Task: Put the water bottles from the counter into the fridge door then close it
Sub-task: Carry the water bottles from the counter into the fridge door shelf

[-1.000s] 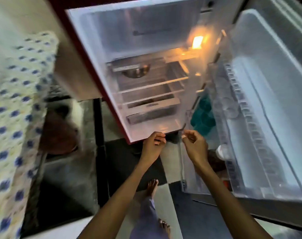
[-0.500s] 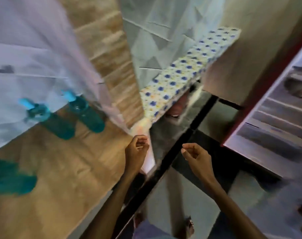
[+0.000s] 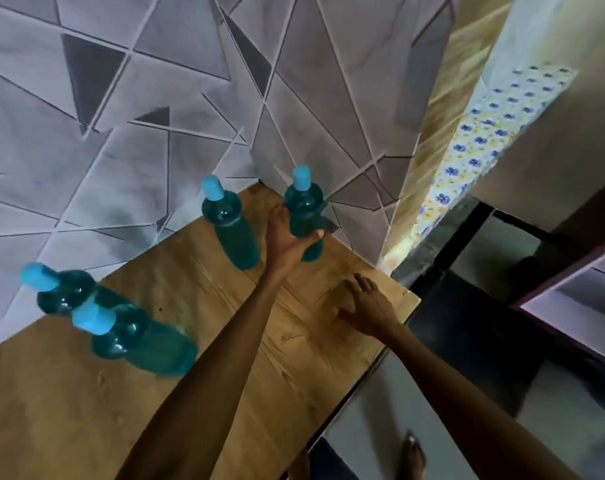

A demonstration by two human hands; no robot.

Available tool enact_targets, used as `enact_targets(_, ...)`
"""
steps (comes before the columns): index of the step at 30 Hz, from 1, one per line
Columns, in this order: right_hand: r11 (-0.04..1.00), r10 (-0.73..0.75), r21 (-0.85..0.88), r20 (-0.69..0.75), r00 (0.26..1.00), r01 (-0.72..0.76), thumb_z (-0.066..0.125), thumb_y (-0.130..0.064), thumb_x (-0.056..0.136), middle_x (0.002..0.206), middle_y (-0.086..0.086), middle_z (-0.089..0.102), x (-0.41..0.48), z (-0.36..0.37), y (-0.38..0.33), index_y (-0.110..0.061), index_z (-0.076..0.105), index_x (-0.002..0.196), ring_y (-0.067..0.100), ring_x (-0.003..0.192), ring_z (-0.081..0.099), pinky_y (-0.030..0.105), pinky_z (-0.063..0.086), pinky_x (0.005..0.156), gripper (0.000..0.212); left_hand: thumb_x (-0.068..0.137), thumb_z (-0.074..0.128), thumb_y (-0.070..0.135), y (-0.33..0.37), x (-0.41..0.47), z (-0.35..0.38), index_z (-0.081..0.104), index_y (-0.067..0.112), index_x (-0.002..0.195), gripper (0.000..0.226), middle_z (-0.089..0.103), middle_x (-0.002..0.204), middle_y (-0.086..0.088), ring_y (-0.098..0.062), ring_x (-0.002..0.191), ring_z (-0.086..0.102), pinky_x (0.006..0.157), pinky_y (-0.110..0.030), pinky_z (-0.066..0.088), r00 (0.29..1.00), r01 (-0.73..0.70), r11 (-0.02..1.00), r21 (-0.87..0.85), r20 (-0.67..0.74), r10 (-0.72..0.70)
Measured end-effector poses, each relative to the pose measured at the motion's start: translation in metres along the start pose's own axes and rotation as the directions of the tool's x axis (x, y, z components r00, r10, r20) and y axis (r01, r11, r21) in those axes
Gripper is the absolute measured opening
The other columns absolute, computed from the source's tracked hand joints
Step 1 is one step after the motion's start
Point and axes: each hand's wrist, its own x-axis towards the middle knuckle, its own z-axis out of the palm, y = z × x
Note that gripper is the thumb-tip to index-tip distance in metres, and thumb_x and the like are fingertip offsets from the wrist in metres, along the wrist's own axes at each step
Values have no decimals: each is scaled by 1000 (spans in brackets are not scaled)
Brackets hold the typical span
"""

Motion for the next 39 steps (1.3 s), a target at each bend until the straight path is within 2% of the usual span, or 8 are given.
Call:
enact_targets(4, 995, 61, -87, 82, 995, -54, 56, -55, 86, 163, 9, 3, 2, 21, -8, -19, 10, 153, 31, 150, 5, 46, 17, 120, 88, 52, 86, 62, -15, 38, 9, 51, 16, 128, 95, 64, 122, 2, -15, 114, 62, 100, -37, 51, 997, -29, 999, -26, 73, 31)
enact_targets(9, 991, 94, -104, 51, 994, -88, 57, -53, 87, 163, 8, -1, 5, 30, -11, -22, 7, 153, 30, 150, 0, 44, 11, 121, 89, 64, 88, 26, 0, 33, 7, 53, 11, 127, 73, 65, 125, -5, -21, 117, 61, 103, -37, 49, 999, -37, 997, -67, 1, 37)
enact_targets(15, 993, 97, -67, 38, 995, -94, 55, -55, 88, 163, 6, -4, 1, 34, -9, -24, 4, 154, 29, 150, -3, 45, 8, 120, 89, 61, 90, 31, -3, 31, -1, 57, 15, 122, 71, 67, 123, -4, -18, 112, 64, 97, -39, 54, 996, -86, 996, -21, -29, 86)
enact_targets(20, 964, 190, 209, -111, 975, -164, 56, -48, 89, 159, 6, 23, -23, 6, -1, -21, 27, 148, 27, 145, 23, 46, 35, 112, 71, 58, 91, 38, 2, 3, 1, 63, 14, 115, 68, 71, 115, -3, -16, 104, 67, 89, -37, 58, 988, -150, 983, 102, 54, 145)
enact_targets(24, 883, 310, 441, -290, 905, -161, 62, -40, 88, 133, 6, 57, -67, -23, 52, -18, 53, 131, 23, 120, 55, 40, 49, 97, 49, 56, 91, 43, 28, -38, 28, 64, 19, 112, 67, 68, 108, 11, -8, 97, 66, 85, -24, 53, 963, -237, 963, 126, 165, 215)
enact_targets(28, 783, 473, 583, -329, 818, -218, 65, -35, 88, 119, 6, 65, -120, -37, 137, -16, 61, 121, 21, 108, 63, 39, 53, 91, 39, 55, 91, 40, 68, -81, 104, 60, 33, 106, 61, 70, 96, 15, 5, 84, 67, 76, -19, 56, 894, -305, 952, 10, 348, 283)
enact_targets(35, 662, 704, 654, -373, 605, -367, 66, -26, 88, 115, 8, 68, -221, -92, 307, -10, 61, 120, 21, 102, 65, 25, 47, 84, 35, 57, 91, 34, 141, -157, 316, 64, 20, 111, 62, 74, 102, 3, -14, 90, 72, 83, -37, 60, 734, -248, 958, -143, 617, 282)
enact_targets(39, 562, 818, 682, -371, 440, -468, 68, -20, 86, 110, 14, 71, -268, -128, 393, -5, 64, 114, 31, 100, 67, 31, 48, 87, 32, 52, 88, 45, 170, -195, 434, 62, 28, 107, 64, 74, 101, 4, -13, 89, 72, 83, -40, 60, 643, -286, 943, -168, 697, 319)
